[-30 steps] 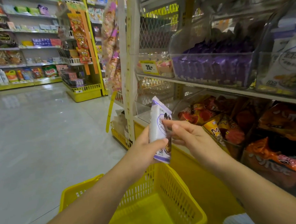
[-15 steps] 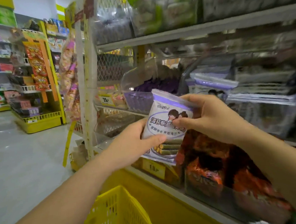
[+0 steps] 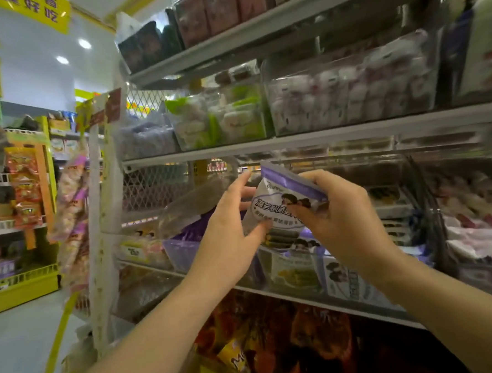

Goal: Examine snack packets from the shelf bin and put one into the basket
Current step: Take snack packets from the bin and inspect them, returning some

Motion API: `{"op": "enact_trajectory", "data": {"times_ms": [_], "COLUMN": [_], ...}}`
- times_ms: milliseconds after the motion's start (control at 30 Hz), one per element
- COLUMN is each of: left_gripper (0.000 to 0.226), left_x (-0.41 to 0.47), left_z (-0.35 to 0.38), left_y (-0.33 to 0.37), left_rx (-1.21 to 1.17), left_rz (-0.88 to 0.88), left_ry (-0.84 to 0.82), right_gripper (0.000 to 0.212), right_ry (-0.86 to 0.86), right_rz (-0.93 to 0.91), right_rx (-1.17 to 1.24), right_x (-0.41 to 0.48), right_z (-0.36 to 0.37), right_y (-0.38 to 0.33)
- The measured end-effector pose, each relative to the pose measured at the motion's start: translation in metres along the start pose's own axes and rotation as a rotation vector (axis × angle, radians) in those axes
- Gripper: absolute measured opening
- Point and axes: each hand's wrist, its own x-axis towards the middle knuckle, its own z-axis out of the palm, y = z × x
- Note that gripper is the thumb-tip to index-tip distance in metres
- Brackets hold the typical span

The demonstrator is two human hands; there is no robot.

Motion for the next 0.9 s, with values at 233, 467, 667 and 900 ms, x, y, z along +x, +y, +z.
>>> {"op": "enact_trajectory", "data": {"times_ms": [233,467,667,900], "left_gripper": [0.097,0.110,0.114,0.108], "left_x": [0.022,0.019,0.010,0.015], "left_z": [0.003,0.015,0.017,0.013], "left_y": [0.003,-0.011,-0.026,-0.028], "left_rx": [0.074,0.120,0.199,0.210], "left_rz": [0.143,0.147,0.205,0.229], "left_ry": [-0.029,-0.058,-0.020,-0.059], "right_gripper": [0.034,0.034,0.045,0.010], "right_ry": [0.026,-0.174,-0.475,-0.772], "right_rz": [-0.073,-0.090,0.333,0.348], "right_rx": [-0.094,-0.238,0.140,-0.352], "right_x": [0.012,0.020,0.036,0.046], "right_z": [-0.011,-0.015,-0.035,-0.017], "right_y": [0.006,0.007,0.017,0.042]}}
